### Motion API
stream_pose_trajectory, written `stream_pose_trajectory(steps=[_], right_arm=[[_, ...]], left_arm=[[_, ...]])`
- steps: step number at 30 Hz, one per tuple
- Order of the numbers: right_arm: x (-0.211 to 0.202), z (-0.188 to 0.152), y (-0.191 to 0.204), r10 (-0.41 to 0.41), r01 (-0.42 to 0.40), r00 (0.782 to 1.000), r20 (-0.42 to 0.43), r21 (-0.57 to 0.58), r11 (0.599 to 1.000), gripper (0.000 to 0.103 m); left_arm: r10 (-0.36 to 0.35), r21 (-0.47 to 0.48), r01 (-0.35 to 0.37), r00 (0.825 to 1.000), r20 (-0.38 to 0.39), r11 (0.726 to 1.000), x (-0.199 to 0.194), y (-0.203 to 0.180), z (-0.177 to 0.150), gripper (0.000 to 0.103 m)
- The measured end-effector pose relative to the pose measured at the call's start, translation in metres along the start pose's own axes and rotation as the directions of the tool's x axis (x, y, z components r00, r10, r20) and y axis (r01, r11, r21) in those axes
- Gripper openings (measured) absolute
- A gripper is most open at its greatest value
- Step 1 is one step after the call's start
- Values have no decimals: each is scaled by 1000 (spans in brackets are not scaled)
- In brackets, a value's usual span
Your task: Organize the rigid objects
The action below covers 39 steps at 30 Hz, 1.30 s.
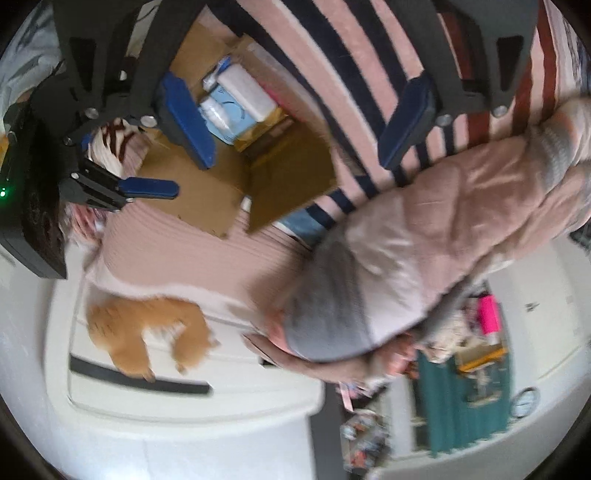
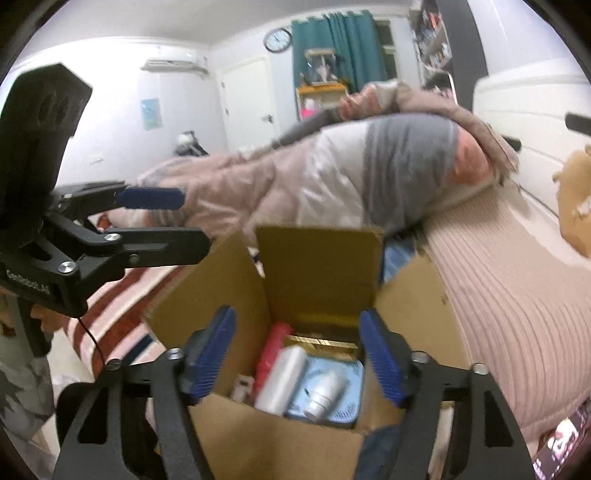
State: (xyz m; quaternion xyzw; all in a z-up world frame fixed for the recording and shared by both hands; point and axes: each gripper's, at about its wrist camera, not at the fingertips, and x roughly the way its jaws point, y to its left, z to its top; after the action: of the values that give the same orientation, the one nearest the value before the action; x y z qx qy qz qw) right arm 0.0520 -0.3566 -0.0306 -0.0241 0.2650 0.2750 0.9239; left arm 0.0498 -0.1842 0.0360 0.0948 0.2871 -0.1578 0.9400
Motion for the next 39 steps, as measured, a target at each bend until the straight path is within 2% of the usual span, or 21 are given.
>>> stream_pose_trajectory(steps=[3, 5, 9, 13, 21, 39], right_arm=[[-9, 9, 14, 18, -15, 998, 63, -45, 999, 97], [-15, 14, 23, 33, -25, 993, 114, -75, 997, 103], [-25, 26, 40, 75, -52, 977, 198, -122, 991, 103], [-30, 35, 47, 109, -82, 966, 235, -123, 989, 103], [-24, 41, 58, 110, -84, 968, 227, -119, 989, 103], [-15, 39, 60, 120, -98, 970, 214, -110, 989, 103]], left_arm=[[87, -42, -85, 994, 61, 996, -23, 9, -9, 93], [133, -83, -126, 987, 92, 989, -36, 18, -15, 94], [184, -172, -158, 972, 146, 972, -57, 40, -28, 94], [217, -218, -177, 961, 173, 960, -68, 54, -37, 94], [247, -254, -198, 953, 178, 947, -74, 65, -45, 94], [278, -272, -230, 948, 154, 934, -73, 70, -53, 94]])
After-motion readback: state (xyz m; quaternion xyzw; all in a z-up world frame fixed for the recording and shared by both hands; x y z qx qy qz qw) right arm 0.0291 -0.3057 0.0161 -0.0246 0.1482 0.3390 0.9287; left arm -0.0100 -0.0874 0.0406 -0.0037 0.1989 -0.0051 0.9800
